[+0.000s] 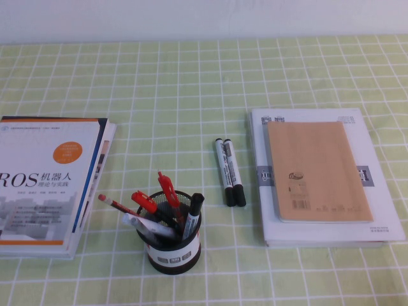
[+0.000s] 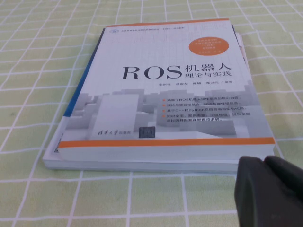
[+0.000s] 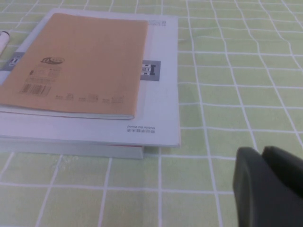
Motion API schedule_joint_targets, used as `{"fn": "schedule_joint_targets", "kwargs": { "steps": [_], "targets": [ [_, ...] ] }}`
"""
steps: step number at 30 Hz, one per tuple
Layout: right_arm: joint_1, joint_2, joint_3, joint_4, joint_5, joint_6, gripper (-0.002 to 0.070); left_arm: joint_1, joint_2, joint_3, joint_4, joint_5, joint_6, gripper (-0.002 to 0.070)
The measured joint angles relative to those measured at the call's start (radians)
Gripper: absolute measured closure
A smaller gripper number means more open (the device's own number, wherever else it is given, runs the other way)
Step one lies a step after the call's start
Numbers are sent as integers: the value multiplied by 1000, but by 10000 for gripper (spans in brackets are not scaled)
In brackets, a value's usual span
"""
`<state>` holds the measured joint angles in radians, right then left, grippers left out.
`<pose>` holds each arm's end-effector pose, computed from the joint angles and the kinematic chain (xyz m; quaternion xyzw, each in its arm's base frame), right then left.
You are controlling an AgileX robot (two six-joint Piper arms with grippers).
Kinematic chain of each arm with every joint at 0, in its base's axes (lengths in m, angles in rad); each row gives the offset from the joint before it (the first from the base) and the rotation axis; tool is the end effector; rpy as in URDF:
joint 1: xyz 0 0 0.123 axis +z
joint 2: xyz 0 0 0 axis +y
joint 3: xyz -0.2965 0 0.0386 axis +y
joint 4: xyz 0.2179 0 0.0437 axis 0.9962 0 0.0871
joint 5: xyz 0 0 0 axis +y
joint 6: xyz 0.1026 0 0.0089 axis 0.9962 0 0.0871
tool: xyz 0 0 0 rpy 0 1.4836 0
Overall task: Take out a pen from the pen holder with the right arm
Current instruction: 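Take a marker out of the pen holder and lay it on the table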
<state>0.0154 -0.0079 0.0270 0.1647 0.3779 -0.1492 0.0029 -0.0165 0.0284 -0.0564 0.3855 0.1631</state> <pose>0.0198 0.0065 0.1678 -0.0225 0.8059 0.0302 0.5909 0.0194 -0.0021 0.1664 0.0498 0.8061 0.0250 0.5891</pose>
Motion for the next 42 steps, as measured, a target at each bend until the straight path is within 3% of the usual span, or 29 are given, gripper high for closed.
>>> {"fn": "schedule_joint_targets", "kwargs": {
  "steps": [22, 27, 33, 42],
  "targets": [
    [0, 0, 0, 611, -203, -2, 689, 0, 0, 0, 0, 0, 0, 681],
    [0, 0, 0, 658, -224, -2, 689, 0, 0, 0, 0, 0, 0, 681],
    [0, 34, -93, 668, -85, -2, 689, 0, 0, 0, 0, 0, 0, 681],
    [0, 422, -372, 526, 184, -40, 689, 0, 0, 0, 0, 0, 0, 681]
  ]
}}
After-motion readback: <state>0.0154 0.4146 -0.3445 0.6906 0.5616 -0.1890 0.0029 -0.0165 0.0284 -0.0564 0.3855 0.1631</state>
